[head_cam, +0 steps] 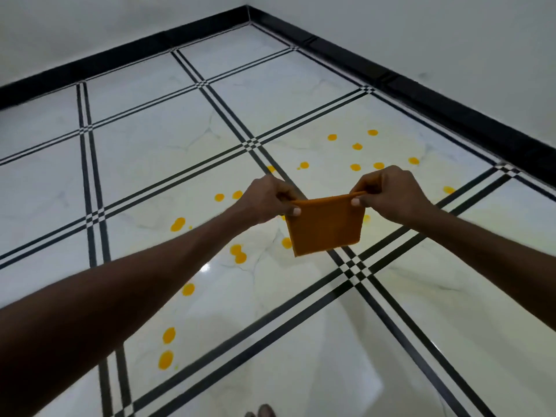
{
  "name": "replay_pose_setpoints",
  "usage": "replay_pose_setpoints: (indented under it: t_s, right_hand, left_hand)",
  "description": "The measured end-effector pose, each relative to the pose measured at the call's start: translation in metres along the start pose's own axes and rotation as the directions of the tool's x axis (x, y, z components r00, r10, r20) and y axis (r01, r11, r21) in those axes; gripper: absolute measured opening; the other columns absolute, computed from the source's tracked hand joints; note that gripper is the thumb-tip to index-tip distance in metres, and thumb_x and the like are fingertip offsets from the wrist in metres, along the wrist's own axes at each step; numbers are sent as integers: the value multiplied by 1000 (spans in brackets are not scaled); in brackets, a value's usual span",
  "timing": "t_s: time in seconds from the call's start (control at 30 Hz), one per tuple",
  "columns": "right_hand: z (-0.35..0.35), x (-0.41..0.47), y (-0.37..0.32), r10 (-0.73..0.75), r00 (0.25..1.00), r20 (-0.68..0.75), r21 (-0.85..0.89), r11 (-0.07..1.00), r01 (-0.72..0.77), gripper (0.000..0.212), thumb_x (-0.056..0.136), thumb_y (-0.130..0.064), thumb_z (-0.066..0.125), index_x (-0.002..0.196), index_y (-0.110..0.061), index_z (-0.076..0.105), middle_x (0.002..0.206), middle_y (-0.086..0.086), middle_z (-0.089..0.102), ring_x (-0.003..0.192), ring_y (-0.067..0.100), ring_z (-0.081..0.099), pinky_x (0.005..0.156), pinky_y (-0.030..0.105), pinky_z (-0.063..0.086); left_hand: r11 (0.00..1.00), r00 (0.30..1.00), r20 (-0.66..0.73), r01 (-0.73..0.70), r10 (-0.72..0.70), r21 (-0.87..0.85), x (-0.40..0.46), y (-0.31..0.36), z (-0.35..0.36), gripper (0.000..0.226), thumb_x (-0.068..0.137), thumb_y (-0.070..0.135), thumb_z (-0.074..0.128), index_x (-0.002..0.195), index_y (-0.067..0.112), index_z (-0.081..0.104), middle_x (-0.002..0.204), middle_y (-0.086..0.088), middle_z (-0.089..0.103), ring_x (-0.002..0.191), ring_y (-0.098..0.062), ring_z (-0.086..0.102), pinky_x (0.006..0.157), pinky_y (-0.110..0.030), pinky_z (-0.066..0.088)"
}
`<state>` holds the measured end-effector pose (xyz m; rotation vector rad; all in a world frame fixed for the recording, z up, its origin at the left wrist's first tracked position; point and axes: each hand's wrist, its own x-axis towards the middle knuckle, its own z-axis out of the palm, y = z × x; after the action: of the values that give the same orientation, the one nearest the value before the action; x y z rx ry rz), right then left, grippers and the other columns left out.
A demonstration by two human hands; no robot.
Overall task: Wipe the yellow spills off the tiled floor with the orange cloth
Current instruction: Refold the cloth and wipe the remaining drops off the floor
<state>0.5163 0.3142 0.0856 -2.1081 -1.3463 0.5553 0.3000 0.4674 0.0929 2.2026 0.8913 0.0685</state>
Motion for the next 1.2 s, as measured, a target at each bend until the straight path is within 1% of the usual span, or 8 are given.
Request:
replay_pose_setpoints:
  t_s: [0.13, 0.2, 0.37, 0.5, 0.63, 0.83, 1.0, 1.2]
  right_hand:
    - [69, -26, 6, -47, 995, -90, -33, 998, 44, 11, 85, -17, 75, 90, -26, 76, 84, -4, 76, 80, 15, 69, 74, 29, 51]
    - [119, -58, 17, -88, 995, 46, -167, 981, 94, 15, 89, -15, 67, 98, -25, 74, 87, 0, 76, 80, 22, 69, 71, 34, 54]
    - [212, -121, 33, -200, 894, 402, -487, 780, 393, 27, 56, -18, 84, 64, -19, 58, 55, 4, 58, 50, 26, 58, 58, 32, 46]
    - [250, -89, 25, -251, 929, 273, -556, 747, 365, 48, 76, -50, 71, 100, -9, 68, 98, 18, 70, 90, 38, 65, 80, 46, 48]
    - [313, -100, 15, -147, 960, 238, -519, 816, 254, 68, 97, -42, 34, 159, -14, 34, 162, 26, 32, 147, 47, 33, 118, 63, 19]
    - [344, -120, -14, 77, 993, 91, -435, 900, -30, 75, 95, -47, 30, 163, -16, 20, 168, 25, 16, 154, 47, 12, 124, 65, 2]
    - [372, -151, -32, -50, 986, 162, -420, 900, 115, 79, 93, -51, 34, 163, -19, 21, 168, 26, 15, 154, 50, 14, 122, 69, 7]
    - [387, -129, -40, -126, 981, 149, -456, 871, 181, 81, 91, -59, 36, 163, -25, 22, 169, 21, 18, 154, 47, 18, 122, 67, 11]
  left_hand:
    - [986, 994, -100, -30, 47, 166, -25, -43, 17, 14, 73, 17, 80, 86, 21, 76, 77, 7, 72, 74, -11, 65, 69, -26, 50]
    - [966, 988, -140, -31, 69, 257, -60, -79, 48, 14, 80, 29, 73, 92, 24, 76, 86, 6, 74, 80, -15, 67, 76, -31, 51]
    - [924, 956, 230, 86, -182, 372, -137, -145, 116, 25, 88, 26, 65, 110, 17, 72, 116, -2, 71, 108, -25, 64, 94, -33, 47]
    - [936, 978, 138, 104, -159, 336, -150, -158, 75, 22, 89, 21, 65, 108, 17, 74, 110, -1, 74, 102, -19, 67, 89, -27, 47]
    - [909, 964, 67, 220, -259, 353, -168, -162, -1, 21, 89, 26, 67, 106, 17, 76, 106, 0, 75, 100, -15, 67, 82, -20, 43]
    - [815, 893, -39, 426, -448, 394, -217, -232, -29, 31, 91, 34, 65, 117, 17, 70, 115, -4, 70, 110, -23, 63, 91, -29, 46]
    - [705, 771, -30, 597, -636, 384, -245, -312, 5, 66, 92, 40, 62, 147, 13, 37, 148, -15, 41, 135, -32, 41, 109, -42, 40]
    - [745, 821, -263, 570, -506, 345, -256, -358, 26, 70, 85, 39, 69, 144, 13, 40, 146, -15, 40, 134, -33, 41, 102, -44, 45]
